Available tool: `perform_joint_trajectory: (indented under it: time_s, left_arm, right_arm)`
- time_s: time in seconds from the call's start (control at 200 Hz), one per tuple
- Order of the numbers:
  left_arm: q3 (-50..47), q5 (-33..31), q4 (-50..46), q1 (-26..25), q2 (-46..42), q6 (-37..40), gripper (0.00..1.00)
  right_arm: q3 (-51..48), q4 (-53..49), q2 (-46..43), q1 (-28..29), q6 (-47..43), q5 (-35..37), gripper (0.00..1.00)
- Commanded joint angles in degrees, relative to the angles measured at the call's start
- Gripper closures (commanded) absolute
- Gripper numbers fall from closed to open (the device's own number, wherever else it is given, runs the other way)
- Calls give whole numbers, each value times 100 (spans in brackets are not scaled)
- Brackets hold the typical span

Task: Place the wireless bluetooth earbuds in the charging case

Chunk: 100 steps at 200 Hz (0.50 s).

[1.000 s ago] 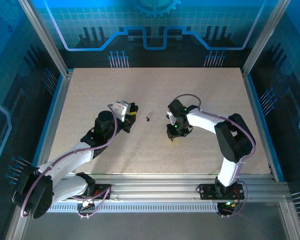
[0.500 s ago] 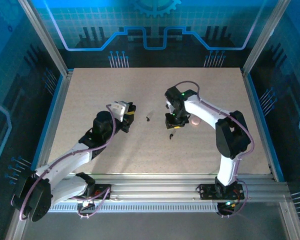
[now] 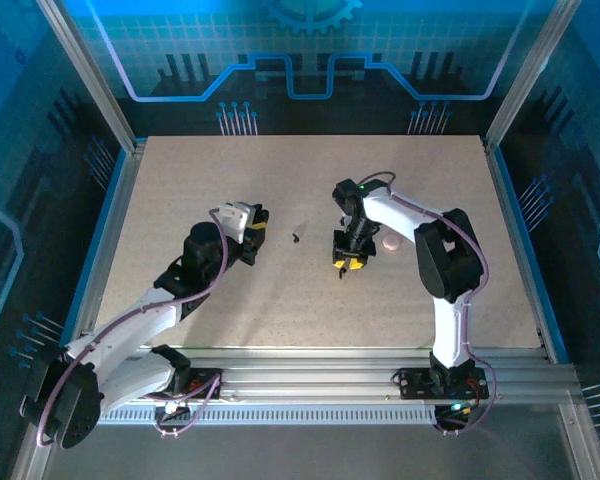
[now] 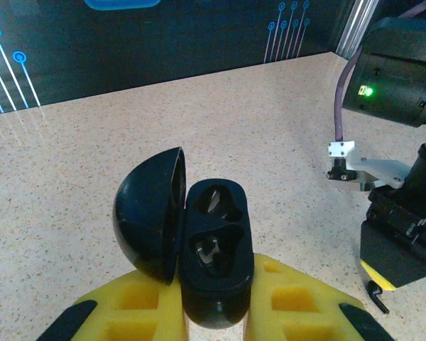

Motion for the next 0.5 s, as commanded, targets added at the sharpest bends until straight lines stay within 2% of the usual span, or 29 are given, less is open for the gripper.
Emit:
perform_joint_trajectory:
  time_s: [0.0,0.495]
  left_arm:
    - [98,-98,-51,46,-132,-41,90]
    - [44,55,52,200,-32,-87,90]
  right_arm:
    - [215,-89,186,-66,500,36,66]
    - [138,104,480,-29,738,178,70]
